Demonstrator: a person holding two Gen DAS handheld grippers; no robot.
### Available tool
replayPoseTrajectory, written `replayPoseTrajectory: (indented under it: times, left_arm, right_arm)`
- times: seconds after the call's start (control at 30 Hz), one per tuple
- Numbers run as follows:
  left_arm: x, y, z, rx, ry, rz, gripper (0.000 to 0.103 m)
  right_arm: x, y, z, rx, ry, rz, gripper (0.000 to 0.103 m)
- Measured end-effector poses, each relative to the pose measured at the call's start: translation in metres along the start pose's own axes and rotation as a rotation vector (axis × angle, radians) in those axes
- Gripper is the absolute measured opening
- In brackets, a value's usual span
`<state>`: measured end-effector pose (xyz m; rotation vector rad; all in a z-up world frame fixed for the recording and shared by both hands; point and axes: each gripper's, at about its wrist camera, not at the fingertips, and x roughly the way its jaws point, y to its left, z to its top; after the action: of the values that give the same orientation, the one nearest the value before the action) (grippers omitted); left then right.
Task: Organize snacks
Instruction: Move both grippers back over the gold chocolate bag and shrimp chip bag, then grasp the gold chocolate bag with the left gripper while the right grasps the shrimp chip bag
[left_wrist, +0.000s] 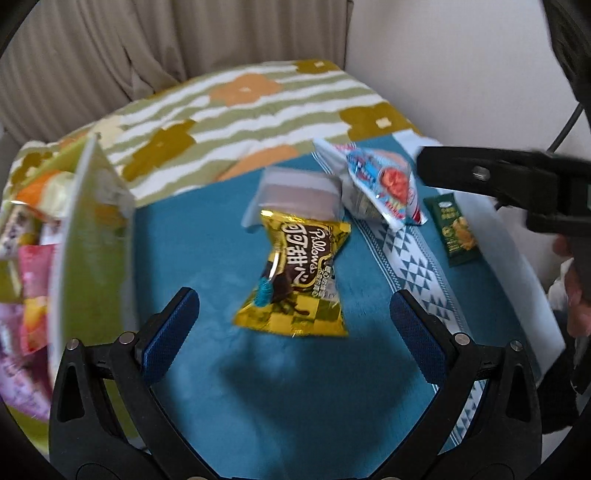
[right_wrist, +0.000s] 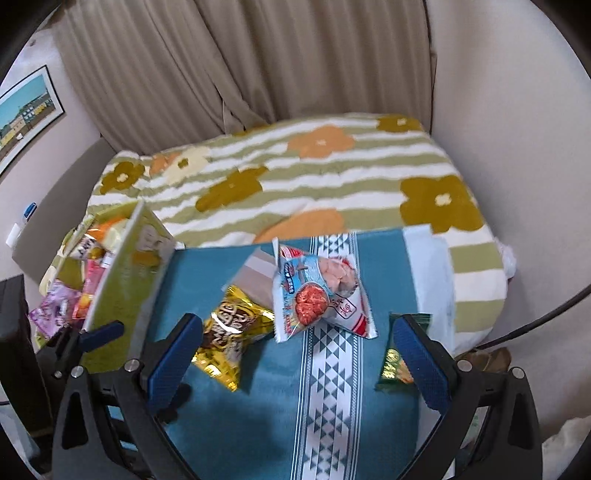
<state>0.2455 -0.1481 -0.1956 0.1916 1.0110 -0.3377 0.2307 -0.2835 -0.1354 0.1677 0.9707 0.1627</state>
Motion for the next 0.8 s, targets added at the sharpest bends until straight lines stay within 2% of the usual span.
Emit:
replayPoseTrajectory:
  times: [0.3, 0.5, 0.53, 0.8]
  left_arm:
    - [0.063, 0.001, 0.011, 0.011, 0.068, -0.008, 0.099]
    - [0.093, -0.001, 0.015, 0.024, 0.137, -0.026, 0.073]
    - [0.097, -0.001, 0.015, 0.029, 0.145, -0.026, 0.065]
    - [0.101, 0.009, 0.019, 0.019, 0.163, -0.030, 0.060]
  right_arm:
    - [0.084, -0.011, 0.016, -0.007, 0.131, -0.002, 0.103]
    - [0.109, -0.012, 0.022, -0.043, 0.169, -0.031, 0.103]
    - [0.112, -0.013, 0.023, -0.043, 0.174, -0.033, 0.102]
    - [0.124, -0.021, 0.030, -0.063, 0.198, -0.014, 0.103]
